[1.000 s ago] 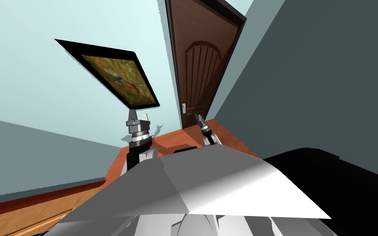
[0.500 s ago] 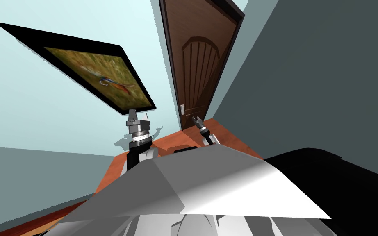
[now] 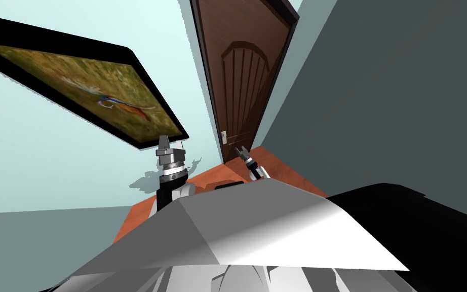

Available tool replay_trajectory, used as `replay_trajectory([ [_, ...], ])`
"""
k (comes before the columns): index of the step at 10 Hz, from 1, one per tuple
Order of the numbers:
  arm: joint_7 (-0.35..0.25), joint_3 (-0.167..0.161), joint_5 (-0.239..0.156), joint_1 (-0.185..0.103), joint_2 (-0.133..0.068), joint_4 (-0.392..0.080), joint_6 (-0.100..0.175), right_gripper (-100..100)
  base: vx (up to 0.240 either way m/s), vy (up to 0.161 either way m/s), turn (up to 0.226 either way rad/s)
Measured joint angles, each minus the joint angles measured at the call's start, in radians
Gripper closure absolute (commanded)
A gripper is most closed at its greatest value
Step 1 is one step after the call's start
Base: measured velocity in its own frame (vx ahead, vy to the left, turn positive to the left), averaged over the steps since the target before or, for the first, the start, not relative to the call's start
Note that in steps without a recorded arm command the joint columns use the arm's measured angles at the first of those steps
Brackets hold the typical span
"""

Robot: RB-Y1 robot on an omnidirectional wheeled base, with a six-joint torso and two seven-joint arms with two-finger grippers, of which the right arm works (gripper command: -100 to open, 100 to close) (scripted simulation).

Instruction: Pull the door open

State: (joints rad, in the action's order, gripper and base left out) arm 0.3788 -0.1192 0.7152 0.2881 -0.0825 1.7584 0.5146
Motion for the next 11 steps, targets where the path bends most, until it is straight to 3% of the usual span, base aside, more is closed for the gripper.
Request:
replay_trajectory([
  [3, 0.029, -0.010, 0.067, -0.018, 0.002, -0.042, -0.007, -100, 0.139, 0.065, -0.146],
  [11, 0.123, -0.018, 0.233, -0.062, 0.026, -0.186, 0.011, -100, 0.156, 0.079, -0.131],
])
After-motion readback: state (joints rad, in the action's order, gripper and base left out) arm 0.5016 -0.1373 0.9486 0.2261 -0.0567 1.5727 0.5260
